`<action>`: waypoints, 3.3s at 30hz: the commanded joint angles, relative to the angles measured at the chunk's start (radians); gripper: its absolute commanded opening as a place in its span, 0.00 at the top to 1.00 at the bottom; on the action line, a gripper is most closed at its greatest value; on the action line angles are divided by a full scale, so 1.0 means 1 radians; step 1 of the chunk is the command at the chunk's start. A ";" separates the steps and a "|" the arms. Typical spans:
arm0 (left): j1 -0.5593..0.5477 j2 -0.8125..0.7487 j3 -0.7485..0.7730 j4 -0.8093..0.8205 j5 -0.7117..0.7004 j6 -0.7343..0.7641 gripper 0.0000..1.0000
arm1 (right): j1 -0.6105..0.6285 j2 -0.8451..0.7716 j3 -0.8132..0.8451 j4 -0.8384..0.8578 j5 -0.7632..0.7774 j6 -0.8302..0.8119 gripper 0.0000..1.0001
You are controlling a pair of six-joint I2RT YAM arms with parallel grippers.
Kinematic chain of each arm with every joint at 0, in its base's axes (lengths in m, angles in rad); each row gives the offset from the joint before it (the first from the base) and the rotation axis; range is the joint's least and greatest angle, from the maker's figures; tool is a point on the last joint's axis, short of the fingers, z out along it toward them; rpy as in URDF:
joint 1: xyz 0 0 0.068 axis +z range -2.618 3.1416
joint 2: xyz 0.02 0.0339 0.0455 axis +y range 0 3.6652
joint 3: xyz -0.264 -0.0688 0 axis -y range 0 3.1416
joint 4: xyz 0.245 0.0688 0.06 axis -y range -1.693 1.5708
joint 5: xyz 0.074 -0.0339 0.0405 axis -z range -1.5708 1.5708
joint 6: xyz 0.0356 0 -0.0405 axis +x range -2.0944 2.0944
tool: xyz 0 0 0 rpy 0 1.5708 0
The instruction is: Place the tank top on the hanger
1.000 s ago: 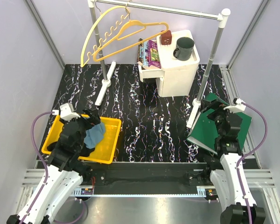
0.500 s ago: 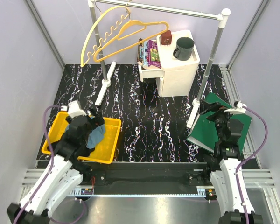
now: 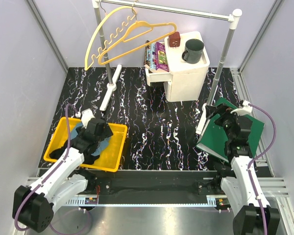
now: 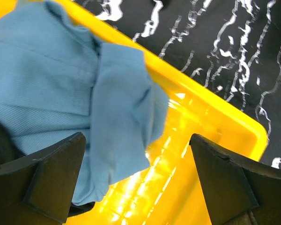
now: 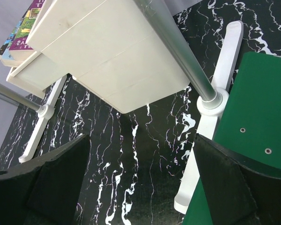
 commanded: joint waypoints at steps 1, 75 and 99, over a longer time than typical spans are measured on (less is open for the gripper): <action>0.002 -0.037 -0.031 0.021 -0.075 -0.051 0.01 | 0.004 0.018 0.048 0.053 -0.038 0.019 0.00; -0.495 0.622 0.802 0.213 0.331 0.394 0.01 | 0.004 0.193 0.139 -0.155 -0.035 0.013 0.00; -0.474 0.418 -0.090 0.699 0.245 0.001 0.01 | 0.610 0.347 0.185 -0.319 0.079 -0.006 0.01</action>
